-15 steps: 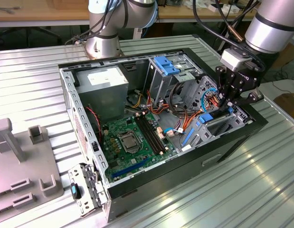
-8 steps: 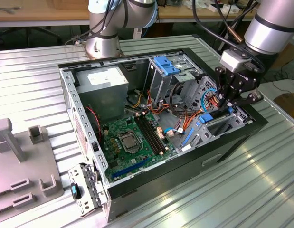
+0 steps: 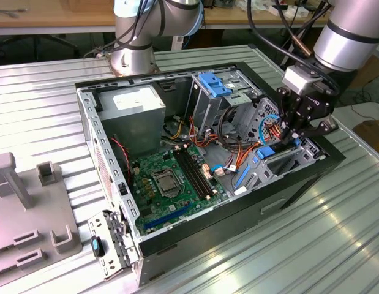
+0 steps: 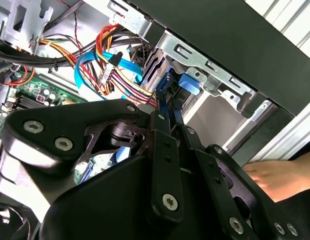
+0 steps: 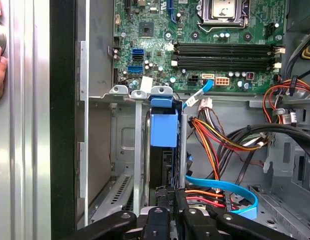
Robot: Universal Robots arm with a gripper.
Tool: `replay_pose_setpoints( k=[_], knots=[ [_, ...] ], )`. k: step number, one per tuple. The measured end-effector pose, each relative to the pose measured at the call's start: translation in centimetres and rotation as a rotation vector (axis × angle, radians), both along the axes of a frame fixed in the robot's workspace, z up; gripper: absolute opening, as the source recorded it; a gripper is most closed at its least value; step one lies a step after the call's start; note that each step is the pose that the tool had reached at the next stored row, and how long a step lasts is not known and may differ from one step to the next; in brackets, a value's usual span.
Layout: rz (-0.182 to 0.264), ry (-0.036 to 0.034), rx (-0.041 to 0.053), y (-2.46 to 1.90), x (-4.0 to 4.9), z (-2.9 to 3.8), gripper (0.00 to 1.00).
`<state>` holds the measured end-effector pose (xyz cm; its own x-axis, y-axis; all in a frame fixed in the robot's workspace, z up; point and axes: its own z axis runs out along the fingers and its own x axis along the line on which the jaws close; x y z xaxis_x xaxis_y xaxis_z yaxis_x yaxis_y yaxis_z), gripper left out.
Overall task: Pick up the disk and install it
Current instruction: 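Insert the first disk wire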
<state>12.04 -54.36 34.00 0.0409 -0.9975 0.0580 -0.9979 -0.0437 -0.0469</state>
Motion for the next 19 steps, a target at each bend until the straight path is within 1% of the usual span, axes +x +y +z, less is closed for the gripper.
replay_pose_setpoints(
  k=[3, 6, 7, 8, 9, 10, 13, 14, 16, 17, 19],
  knots=[
    [0.0, 0.0, 0.0001, 0.0, 0.0, -0.26, 0.17],
    [0.0, -0.0001, 0.0013, 0.01, 0.0, -0.34, 0.17],
    [0.0, 0.0, 0.0023, 0.0, 0.0, -0.39, 0.24],
    [0.0, 0.0, 0.0035, -0.01, 0.0, -0.31, 0.24],
    [0.0, 0.0, 0.0035, 0.0, 0.0, -0.17, 0.31],
    [0.0, 0.0, 0.0042, 0.0, 0.0, -0.07, 0.31],
    [0.0, 0.0, 0.0053, 0.0, 0.0, 0.68, 0.31],
    [0.0, 0.0, 0.0053, 0.0, 0.0, 0.79, 0.31],
    [0.0, 0.0, 0.0057, 0.0, 0.0, 0.78, 0.31],
    [0.0, 0.0, 0.0056, 0.0, 0.0, 0.79, 0.29],
    [0.0, 0.0, 0.0054, 0.0, 0.0, 0.8, 0.16]
  ],
)
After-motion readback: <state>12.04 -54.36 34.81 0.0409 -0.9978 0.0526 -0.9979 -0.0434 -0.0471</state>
